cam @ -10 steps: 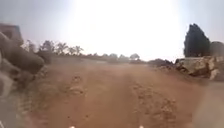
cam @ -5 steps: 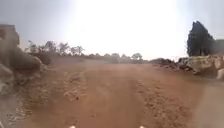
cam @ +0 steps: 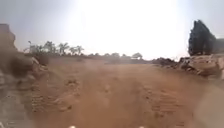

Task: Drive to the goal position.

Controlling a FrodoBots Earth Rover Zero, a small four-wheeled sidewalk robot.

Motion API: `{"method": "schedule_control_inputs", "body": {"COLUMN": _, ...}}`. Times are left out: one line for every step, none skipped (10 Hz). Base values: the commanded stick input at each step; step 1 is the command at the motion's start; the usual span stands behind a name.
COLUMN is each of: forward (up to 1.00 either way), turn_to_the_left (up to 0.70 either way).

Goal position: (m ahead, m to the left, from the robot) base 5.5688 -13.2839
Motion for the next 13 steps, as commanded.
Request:
{"method": "schedule_control_inputs", "body": {"forward": 0.70, "turn_to_the_left": 0.00}}
{"method": "schedule_control_inputs", "body": {"forward": 0.70, "turn_to_the_left": 0.00}}
{"method": "schedule_control_inputs", "body": {"forward": 0.70, "turn_to_the_left": -0.05}}
{"method": "schedule_control_inputs", "body": {"forward": 0.70, "turn_to_the_left": -0.10}}
{"method": "schedule_control_inputs", "body": {"forward": 0.70, "turn_to_the_left": -0.13}}
{"method": "schedule_control_inputs", "body": {"forward": 0.70, "turn_to_the_left": -0.13}}
{"method": "schedule_control_inputs", "body": {"forward": 0.70, "turn_to_the_left": -0.13}}
{"method": "schedule_control_inputs", "body": {"forward": 0.70, "turn_to_the_left": -0.13}}
{"method": "schedule_control_inputs", "body": {"forward": 0.70, "turn_to_the_left": -0.13}}
{"method": "schedule_control_inputs", "body": {"forward": 0.70, "turn_to_the_left": -0.13}}
{"method": "schedule_control_inputs", "body": {"forward": 0.70, "turn_to_the_left": -0.13}}
{"method": "schedule_control_inputs", "body": {"forward": 0.70, "turn_to_the_left": -0.13}}
{"method": "schedule_control_inputs", "body": {"forward": 0.70, "turn_to_the_left": -0.13}}
